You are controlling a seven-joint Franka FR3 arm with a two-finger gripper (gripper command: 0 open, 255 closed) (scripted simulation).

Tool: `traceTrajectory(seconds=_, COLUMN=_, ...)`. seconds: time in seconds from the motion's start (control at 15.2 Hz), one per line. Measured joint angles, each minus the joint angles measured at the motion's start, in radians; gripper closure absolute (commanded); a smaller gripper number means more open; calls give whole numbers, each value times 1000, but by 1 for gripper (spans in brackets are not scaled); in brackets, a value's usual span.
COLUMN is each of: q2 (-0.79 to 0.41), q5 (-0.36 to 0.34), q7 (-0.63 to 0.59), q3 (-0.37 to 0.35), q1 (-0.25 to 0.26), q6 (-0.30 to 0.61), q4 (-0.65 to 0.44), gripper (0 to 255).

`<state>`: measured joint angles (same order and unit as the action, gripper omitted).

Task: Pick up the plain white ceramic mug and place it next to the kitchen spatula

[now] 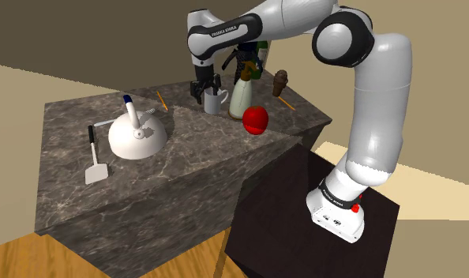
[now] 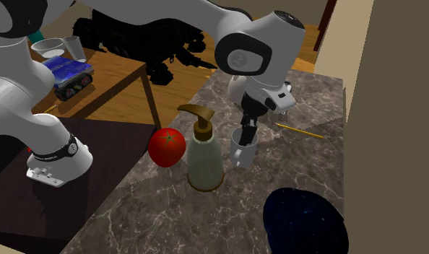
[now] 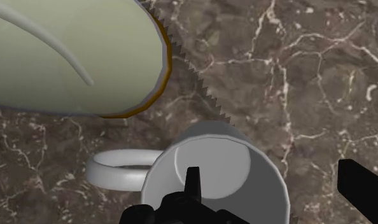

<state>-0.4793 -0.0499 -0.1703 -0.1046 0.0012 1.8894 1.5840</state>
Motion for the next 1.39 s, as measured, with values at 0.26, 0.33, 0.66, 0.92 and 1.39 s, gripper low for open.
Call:
traceTrajectory(seconds=0.26, q2=0, q5=0, q7=0, q3=0, q1=0, q6=1, q4=0, gripper=255)
traceTrajectory(seconds=0.33, q2=0, q5=0, q7=0, q3=0, q1=0, q6=1, q4=0, gripper=255)
traceTrajectory(seconds=0.66, q2=0, q5=0, q7=0, q3=0, q1=0, q6=1, q4=0, gripper=255)
traceTrajectory(seconds=0.92, q2=0, q5=0, q7=0, q3=0, q1=0, q6=1, q4=0, gripper=255)
traceTrajectory(seconds=1.39, q2=28, q5=3, q7=4, q3=-1, q1=-2, q6=-67, q4=-39, gripper=255)
